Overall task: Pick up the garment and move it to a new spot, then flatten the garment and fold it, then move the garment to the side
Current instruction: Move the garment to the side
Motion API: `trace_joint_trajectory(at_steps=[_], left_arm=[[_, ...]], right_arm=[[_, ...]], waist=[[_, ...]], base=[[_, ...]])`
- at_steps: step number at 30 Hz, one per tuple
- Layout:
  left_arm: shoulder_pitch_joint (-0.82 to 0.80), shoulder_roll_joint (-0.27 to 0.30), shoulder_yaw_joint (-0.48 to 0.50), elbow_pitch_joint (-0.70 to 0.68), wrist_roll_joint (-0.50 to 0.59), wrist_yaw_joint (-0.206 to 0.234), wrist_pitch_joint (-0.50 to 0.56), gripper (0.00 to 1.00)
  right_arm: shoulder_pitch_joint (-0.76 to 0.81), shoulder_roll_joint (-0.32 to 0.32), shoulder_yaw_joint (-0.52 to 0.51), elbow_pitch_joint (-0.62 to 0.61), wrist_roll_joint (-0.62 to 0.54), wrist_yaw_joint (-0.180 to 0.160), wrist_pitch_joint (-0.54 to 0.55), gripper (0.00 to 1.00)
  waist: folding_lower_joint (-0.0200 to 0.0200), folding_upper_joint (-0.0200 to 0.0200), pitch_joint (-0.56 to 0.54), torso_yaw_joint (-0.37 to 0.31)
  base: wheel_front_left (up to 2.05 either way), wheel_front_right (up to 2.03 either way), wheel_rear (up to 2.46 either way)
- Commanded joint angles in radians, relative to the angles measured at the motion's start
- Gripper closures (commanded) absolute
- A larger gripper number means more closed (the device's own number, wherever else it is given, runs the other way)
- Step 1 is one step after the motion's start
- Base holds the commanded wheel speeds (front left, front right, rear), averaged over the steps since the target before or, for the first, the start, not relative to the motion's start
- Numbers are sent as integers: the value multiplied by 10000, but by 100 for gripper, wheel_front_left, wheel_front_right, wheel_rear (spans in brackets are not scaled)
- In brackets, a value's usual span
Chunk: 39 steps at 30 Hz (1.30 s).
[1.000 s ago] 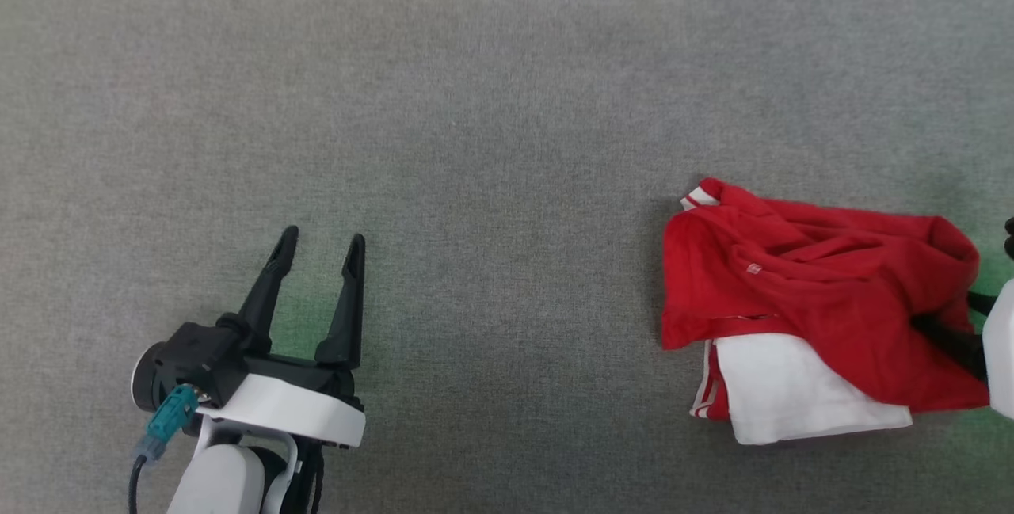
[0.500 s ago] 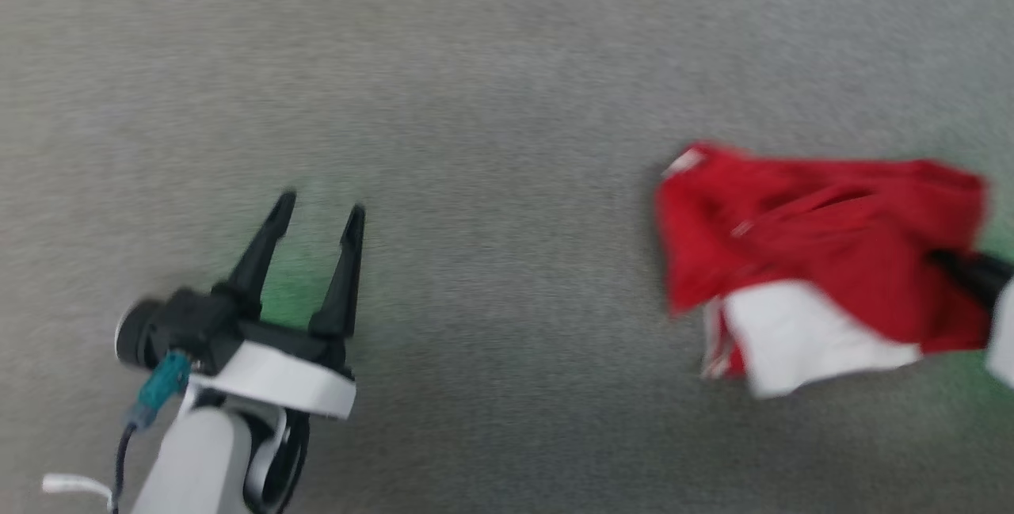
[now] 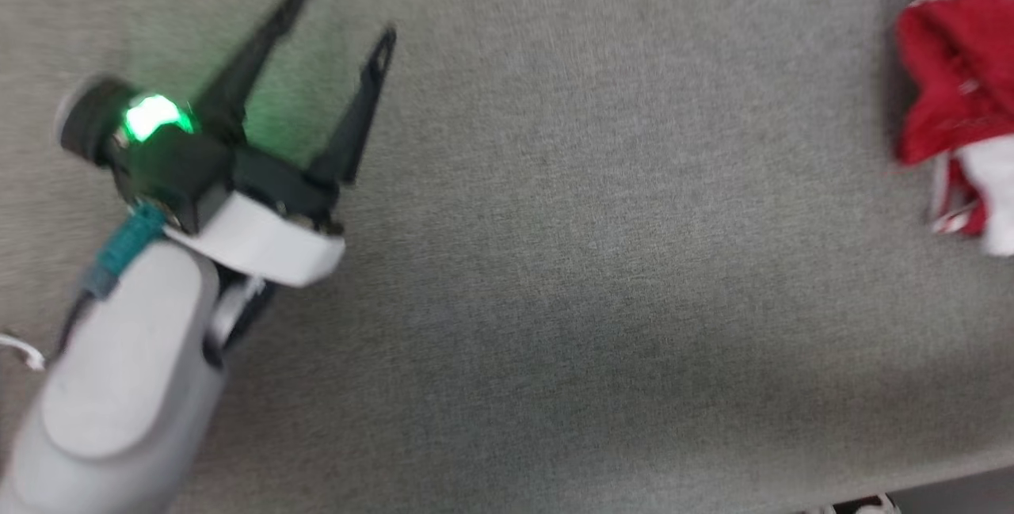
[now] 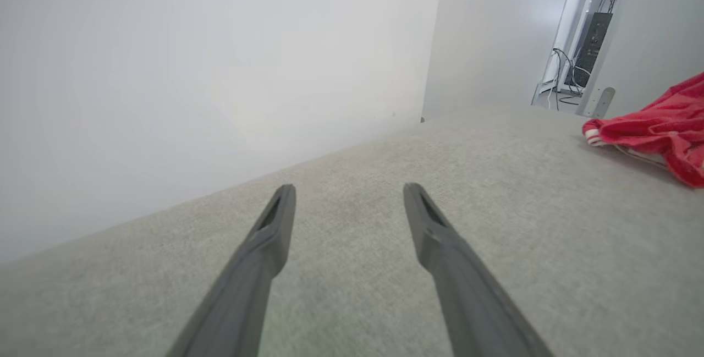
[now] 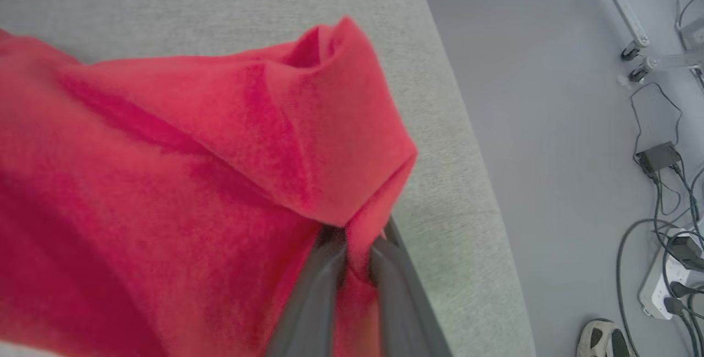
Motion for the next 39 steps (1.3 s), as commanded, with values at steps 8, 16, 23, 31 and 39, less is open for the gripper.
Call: trace_joint_trajectory(at_steps=[8,16,23,31,39], left_arm=[[-1832,500,-458,-384,21,25,-51,0],[-2672,763,-816,-612,-19,23,-51,0],[-2554,807,-708,-525,-63,25,-31,0],[-1209,226,55,-356,-149,25,-34,0],[1386,-777,1274,88,-412,25,-34,0]], right_arm=[[-2103,38,-390,2234,-1048,-5,-1145,100],[-4024,243,-57,4515,-2127,-5,-2402,100],[-4930,402,375,5997,-2803,-6,-3344,88],[-4863,147,815,6636,-2784,-5,-4239,0],[-3805,283,1809,5700,-2135,-5,-4661,0]], waist=[[0,0,1223,-279],[0,0,1699,-195],[0,0,1570,-171],[0,0,417,119],[0,0,-1494,815]], base=[[0,0,0],[0,0,0],[0,0,0],[0,0,0],[0,0,0]])
